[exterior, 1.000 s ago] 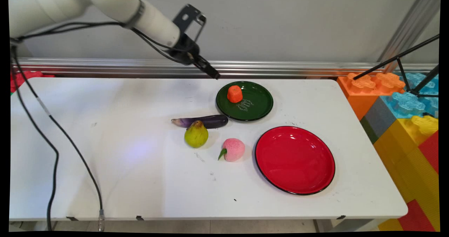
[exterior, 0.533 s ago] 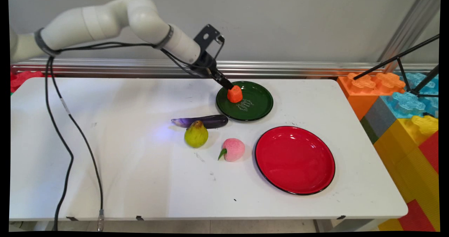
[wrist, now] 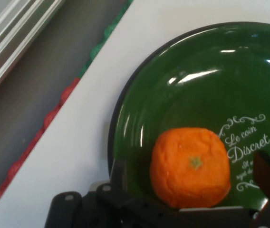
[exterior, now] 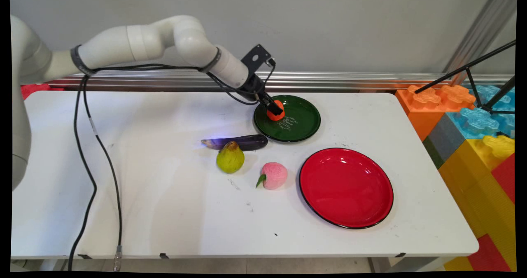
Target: Pick up the mandarin from the green plate, then place the picked object on the table
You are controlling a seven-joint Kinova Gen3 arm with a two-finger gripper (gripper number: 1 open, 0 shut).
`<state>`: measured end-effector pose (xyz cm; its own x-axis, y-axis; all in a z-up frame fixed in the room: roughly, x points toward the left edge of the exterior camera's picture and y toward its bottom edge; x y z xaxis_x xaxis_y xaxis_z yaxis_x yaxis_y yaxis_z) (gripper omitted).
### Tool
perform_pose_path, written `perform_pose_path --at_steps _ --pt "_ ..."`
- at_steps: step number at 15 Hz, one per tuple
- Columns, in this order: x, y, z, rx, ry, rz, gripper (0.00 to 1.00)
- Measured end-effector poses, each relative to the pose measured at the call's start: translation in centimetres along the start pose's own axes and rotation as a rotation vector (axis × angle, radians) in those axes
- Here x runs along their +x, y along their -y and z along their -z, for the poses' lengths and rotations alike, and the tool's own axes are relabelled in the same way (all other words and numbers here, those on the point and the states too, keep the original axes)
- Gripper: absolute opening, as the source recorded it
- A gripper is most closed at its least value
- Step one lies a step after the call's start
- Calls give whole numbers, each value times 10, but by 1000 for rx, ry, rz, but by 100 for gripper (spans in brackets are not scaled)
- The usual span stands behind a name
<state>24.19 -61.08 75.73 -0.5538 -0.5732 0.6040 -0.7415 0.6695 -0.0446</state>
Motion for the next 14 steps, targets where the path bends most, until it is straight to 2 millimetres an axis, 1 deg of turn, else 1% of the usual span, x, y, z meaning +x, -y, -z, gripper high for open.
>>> perform_pose_path --at_steps 3,4,10,12,14 --pt "1 -2 -10 1 0 -17 100" --pt "2 -3 -12 0 0 -23 0" --pt "8 -10 -20 -1 -3 -46 0" --pt "13 -12 -18 7 -3 -48 0" --pt "22 -17 -9 20 -5 -47 0"
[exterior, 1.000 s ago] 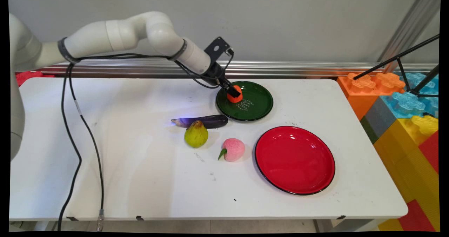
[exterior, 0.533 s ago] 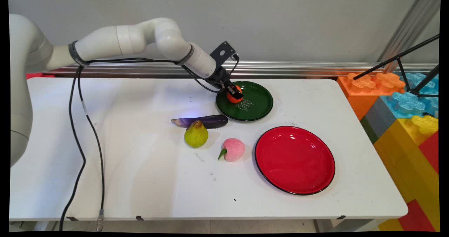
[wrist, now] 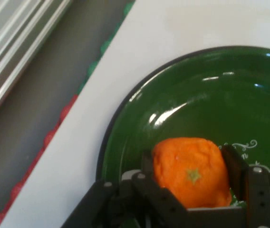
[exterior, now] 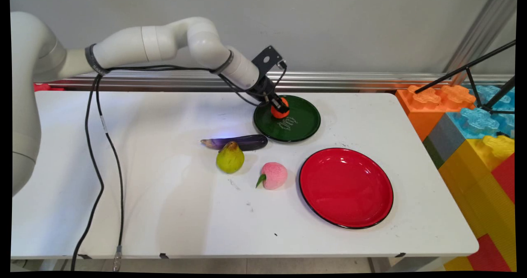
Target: Place the picked object on the table
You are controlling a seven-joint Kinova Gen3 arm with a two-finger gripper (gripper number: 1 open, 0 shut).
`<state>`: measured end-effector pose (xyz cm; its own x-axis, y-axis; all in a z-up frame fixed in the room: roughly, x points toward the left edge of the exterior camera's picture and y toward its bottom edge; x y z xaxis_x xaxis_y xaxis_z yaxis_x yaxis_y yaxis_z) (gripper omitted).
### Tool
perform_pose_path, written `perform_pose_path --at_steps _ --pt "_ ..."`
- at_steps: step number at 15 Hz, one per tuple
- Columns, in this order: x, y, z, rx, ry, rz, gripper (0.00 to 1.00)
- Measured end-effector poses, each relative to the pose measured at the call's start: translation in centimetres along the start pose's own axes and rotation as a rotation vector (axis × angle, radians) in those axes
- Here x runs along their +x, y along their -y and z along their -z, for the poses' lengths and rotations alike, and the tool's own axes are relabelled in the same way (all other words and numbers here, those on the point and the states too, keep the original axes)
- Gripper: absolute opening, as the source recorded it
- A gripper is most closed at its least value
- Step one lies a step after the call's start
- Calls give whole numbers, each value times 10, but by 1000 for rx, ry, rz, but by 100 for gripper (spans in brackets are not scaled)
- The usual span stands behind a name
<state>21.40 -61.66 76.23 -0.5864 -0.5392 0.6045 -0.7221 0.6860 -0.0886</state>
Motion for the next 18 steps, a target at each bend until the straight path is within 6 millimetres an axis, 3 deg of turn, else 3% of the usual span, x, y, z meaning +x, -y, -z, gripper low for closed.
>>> perform_pose_path --at_steps 5,10,14,18 --pt "31 -14 44 30 -5 4 0" --pt "56 -39 109 28 12 9 0" --pt "56 -66 162 9 50 23 0" --pt "42 -97 213 -51 94 7 0"
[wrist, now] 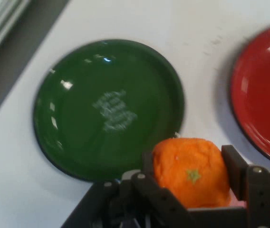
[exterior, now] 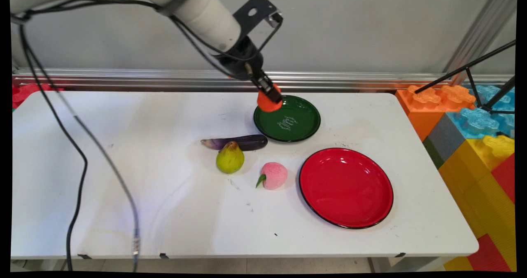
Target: Place the picked object on the table
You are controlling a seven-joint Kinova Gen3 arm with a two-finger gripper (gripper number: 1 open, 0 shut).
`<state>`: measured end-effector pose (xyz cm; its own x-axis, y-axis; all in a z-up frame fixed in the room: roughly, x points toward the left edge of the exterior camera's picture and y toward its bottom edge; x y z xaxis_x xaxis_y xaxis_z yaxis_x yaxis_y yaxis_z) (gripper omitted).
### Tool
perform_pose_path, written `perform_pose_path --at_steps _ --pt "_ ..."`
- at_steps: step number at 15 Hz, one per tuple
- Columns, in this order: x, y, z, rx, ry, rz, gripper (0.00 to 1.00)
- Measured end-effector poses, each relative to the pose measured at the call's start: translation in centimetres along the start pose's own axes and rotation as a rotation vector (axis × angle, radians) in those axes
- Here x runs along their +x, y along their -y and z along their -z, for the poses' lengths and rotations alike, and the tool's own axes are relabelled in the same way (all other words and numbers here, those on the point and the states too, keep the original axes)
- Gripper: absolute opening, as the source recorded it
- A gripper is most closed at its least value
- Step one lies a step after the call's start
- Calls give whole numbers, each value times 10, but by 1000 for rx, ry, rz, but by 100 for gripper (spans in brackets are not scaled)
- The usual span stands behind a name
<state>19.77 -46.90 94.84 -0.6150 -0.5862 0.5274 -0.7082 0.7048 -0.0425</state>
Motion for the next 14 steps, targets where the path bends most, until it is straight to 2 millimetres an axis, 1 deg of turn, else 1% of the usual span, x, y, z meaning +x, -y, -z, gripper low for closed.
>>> perform_pose_path --at_steps 3,5,9,12,14 --pt "-23 -23 32 -58 39 -35 0" --pt "-38 -31 45 -84 59 -65 0" --pt "-68 -42 60 -136 92 -149 0" --pt "-93 -47 63 -176 118 -215 0" --pt "-109 -49 62 -200 130 -252 0"
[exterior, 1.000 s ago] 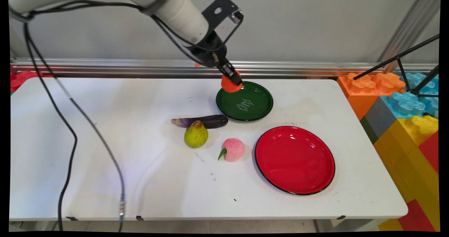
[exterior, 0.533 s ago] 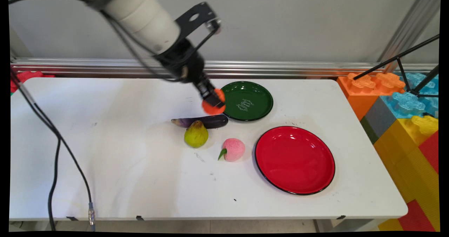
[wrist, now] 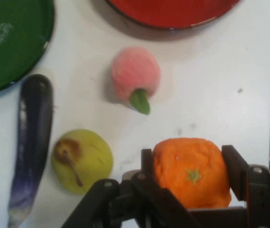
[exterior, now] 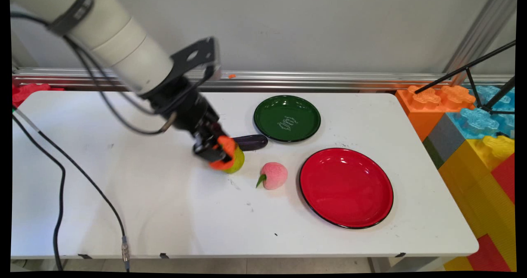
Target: Place the picked object on the table
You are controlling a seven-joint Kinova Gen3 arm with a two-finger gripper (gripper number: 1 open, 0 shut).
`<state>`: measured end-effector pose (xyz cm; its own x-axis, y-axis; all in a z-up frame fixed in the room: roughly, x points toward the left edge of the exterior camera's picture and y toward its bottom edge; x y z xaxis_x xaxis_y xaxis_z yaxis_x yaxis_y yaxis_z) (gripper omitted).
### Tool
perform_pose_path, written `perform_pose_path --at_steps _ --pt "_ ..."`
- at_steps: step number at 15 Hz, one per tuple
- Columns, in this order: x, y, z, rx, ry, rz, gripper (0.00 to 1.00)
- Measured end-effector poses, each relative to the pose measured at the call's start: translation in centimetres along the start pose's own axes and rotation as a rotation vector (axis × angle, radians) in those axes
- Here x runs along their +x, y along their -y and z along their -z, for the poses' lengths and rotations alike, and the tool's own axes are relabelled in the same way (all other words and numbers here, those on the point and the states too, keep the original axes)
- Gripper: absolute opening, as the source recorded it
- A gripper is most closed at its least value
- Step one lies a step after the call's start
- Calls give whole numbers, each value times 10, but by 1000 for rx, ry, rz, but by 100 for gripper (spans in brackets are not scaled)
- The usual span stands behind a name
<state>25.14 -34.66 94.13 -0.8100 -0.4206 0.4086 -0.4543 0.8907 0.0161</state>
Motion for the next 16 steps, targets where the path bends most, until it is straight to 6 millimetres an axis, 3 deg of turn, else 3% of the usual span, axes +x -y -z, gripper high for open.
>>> perform_pose_path --at_steps 4,8,16 --pt "-36 -7 -23 -43 20 -59 0" --pt "-58 -9 -47 -62 30 -83 0" --pt "-82 -4 -103 -77 43 -136 0"
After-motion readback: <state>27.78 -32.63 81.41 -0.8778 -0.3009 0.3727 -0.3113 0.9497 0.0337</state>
